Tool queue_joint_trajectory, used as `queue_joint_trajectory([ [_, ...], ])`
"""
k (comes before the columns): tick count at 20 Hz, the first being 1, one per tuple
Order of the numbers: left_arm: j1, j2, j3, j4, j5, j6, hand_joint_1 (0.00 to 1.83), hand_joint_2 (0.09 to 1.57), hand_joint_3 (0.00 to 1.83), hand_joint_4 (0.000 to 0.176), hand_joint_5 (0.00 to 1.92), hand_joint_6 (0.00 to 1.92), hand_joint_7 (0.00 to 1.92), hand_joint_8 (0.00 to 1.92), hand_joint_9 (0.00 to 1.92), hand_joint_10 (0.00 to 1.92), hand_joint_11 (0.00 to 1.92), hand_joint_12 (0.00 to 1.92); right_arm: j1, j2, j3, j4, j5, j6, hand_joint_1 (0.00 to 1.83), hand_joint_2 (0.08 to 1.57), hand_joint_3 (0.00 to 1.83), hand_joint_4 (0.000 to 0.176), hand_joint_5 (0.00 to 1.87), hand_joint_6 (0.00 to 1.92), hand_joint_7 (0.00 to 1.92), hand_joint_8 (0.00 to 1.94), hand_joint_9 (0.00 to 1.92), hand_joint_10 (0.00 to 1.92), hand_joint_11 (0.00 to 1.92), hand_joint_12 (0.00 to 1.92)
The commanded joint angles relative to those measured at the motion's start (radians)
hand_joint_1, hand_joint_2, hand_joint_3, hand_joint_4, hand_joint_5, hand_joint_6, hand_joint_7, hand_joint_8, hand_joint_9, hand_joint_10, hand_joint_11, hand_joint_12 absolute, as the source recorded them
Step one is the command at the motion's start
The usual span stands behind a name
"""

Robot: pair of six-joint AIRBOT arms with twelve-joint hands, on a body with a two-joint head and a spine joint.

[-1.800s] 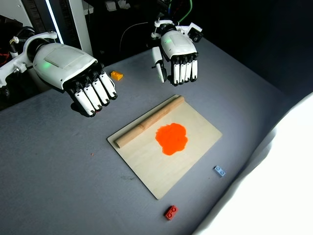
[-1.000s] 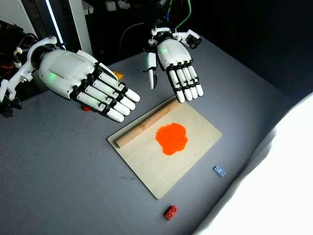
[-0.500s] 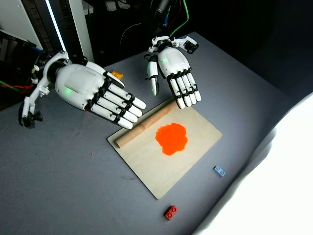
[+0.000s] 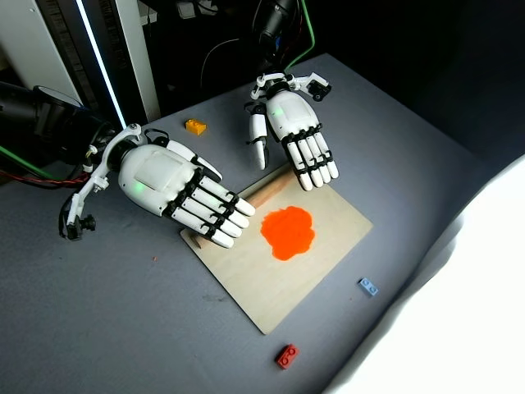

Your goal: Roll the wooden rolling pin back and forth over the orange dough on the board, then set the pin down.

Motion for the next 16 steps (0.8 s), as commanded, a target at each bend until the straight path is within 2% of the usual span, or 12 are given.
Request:
queue_joint_trajectory([
  [1, -0.002, -0.005, 0.005, 0.053, -0.106, -0.004, 0.00, 1.40, 0.02, 0.000, 0.00, 0.00, 0.00, 0.00, 0.00, 0.00, 0.00, 0.00, 0.003, 0.000, 0.004, -0.085, -0.088, -0.005, 0.00, 1.46, 0.01, 0.000, 0.05, 0.01, 0.02, 0.01, 0.00, 0.00, 0.00, 0.00],
  [7, 0.006, -0.022, 0.017, 0.053, -0.112, -0.007, 0.00, 1.39, 0.02, 0.000, 0.00, 0.00, 0.00, 0.00, 0.00, 0.00, 0.00, 0.00, -0.014, -0.058, 0.062, -0.085, -0.109, -0.015, 0.00, 1.46, 0.01, 0.000, 0.05, 0.01, 0.02, 0.00, 0.00, 0.00, 0.00, 0.00],
  [16, 0.007, -0.047, 0.056, 0.052, -0.112, -0.016, 0.00, 1.41, 0.02, 0.000, 0.00, 0.00, 0.00, 0.00, 0.00, 0.00, 0.00, 0.00, -0.007, -0.099, 0.106, -0.052, -0.096, 0.014, 0.00, 1.47, 0.01, 0.000, 0.04, 0.00, 0.01, 0.00, 0.00, 0.00, 0.00, 0.00],
])
